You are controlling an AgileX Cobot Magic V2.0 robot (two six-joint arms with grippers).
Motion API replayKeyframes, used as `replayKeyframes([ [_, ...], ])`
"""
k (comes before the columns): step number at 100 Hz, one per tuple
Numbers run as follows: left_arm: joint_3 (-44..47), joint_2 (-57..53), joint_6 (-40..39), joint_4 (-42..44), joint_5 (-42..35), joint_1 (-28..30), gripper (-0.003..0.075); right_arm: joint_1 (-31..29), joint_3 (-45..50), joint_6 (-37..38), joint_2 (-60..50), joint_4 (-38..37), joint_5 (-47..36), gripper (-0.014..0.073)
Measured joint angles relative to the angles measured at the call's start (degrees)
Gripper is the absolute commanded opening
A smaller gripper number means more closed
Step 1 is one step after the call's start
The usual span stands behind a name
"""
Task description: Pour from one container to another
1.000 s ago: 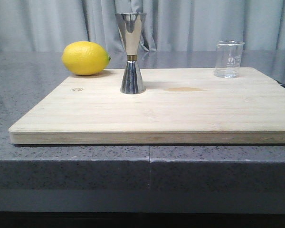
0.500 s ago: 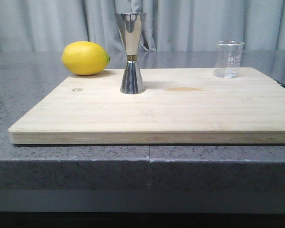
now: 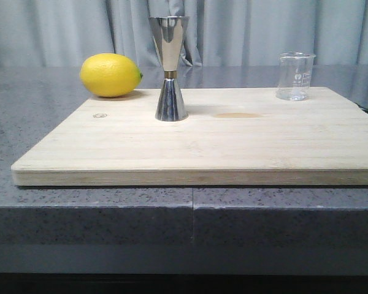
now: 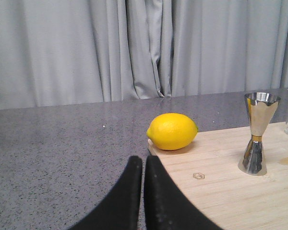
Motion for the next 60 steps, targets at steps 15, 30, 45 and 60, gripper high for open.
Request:
replayKeyframes([
  [15,0.0,0.0,0.0,0.0,0.0,0.0,-0.0021,0.0,0.0,0.0,0.0,0.3,0.0,-0.0069],
  [30,0.0,0.0,0.0,0.0,0.0,0.0,-0.0021,0.0,0.0,0.0,0.0,0.3,0.0,-0.0069],
  [45,0.0,0.0,0.0,0.0,0.0,0.0,-0.0021,0.0,0.0,0.0,0.0,0.3,0.0,-0.0069],
  [60,0.0,0.0,0.0,0.0,0.0,0.0,-0.0021,0.0,0.0,0.0,0.0,0.4,0.0,-0.0069],
])
